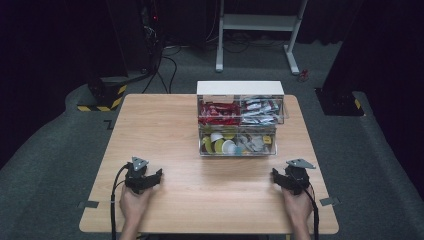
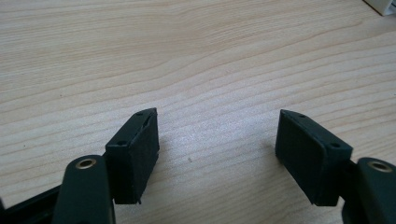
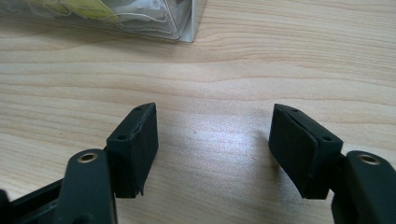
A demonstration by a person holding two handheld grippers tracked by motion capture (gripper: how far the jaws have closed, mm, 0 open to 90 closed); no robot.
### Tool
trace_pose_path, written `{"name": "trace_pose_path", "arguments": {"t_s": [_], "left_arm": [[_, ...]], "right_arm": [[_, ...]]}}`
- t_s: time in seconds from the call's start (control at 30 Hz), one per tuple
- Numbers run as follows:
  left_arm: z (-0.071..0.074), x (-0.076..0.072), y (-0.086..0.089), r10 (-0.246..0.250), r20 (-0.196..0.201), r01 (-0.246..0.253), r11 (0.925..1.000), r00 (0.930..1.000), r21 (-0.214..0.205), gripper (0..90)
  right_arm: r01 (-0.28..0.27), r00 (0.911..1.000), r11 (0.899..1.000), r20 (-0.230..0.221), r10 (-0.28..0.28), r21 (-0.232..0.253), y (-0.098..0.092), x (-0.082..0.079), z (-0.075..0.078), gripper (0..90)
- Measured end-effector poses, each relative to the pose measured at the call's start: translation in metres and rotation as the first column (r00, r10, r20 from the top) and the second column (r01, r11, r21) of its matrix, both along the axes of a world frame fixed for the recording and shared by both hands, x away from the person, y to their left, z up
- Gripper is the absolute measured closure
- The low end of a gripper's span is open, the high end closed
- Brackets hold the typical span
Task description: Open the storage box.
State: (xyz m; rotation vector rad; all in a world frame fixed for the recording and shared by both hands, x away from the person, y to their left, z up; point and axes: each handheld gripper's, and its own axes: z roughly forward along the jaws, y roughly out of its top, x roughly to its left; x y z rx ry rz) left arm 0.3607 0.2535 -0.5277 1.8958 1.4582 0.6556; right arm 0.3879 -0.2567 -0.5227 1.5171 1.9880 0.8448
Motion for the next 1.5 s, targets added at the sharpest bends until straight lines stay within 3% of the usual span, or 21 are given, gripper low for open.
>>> {"name": "trace_pose_path", "arguments": {"t_s": [0.27, 0.43, 0.7, 0.9, 0.93, 0.97, 1.1, 1.2, 1.3, 1.5], "left_arm": [[0.000, 0.000, 0.000, 0.001, 0.003, -0.001, 1.0000, 1.0000, -0.002, 30.8], [0.000, 0.000, 0.001, 0.000, 0.002, 0.000, 1.0000, 1.0000, -0.008, 30.8], [0.000, 0.000, 0.001, 0.003, 0.001, -0.003, 0.9999, 1.0000, -0.015, 30.9], [0.000, 0.000, 0.002, 0.001, 0.001, -0.001, 0.9999, 1.0000, -0.017, 31.1], [0.000, 0.000, 0.002, 0.001, 0.001, -0.001, 0.9999, 1.0000, -0.017, 31.1], [0.000, 0.000, 0.002, 0.001, 0.002, -0.001, 0.9998, 1.0000, -0.022, 31.1], [0.000, 0.000, 0.002, 0.000, 0.001, 0.000, 0.9998, 1.0000, -0.021, 30.8], [0.000, 0.000, 0.002, 0.001, 0.002, -0.001, 0.9998, 1.0000, -0.021, 30.7], [0.000, 0.000, 0.002, 0.001, 0.002, -0.001, 0.9998, 1.0000, -0.022, 30.8], [0.000, 0.000, 0.002, 0.001, 0.002, -0.001, 0.9997, 1.0000, -0.023, 30.7]], "right_arm": [[0.049, 0.9986, 0.999, -0.020, -0.049, 0.001, 0.000, 0.000, -0.001, 19.5], [0.063, 0.9978, 0.998, -0.018, -0.063, -0.003, 0.001, -0.001, -0.001, 19.4], [0.034, 0.9989, 0.999, -0.031, -0.034, -0.003, 0.000, -0.001, 0.000, 19.5], [0.040, 0.9990, 0.999, -0.021, -0.040, 0.004, -0.002, -0.006, 0.002, 30.7], [0.040, 0.9991, 0.999, -0.018, -0.040, 0.014, -0.002, -0.007, 0.002, 31.9], [0.038, 0.9990, 0.997, -0.025, -0.037, 0.060, 0.000, -0.009, 0.003, 34.2], [0.000, 0.9998, 0.999, -0.018, 0.001, 0.052, 0.004, -0.013, 0.003, 38.6], [-0.013, 0.9999, 0.996, -0.004, 0.013, 0.087, 0.003, -0.016, 0.006, 42.8], [-0.022, 0.9991, 0.990, 0.040, 0.016, 0.141, 0.001, -0.022, 0.015, 47.0], [-0.047, 0.9982, 0.989, 0.044, 0.041, 0.139, 0.001, -0.020, 0.021, 49.8]]}}
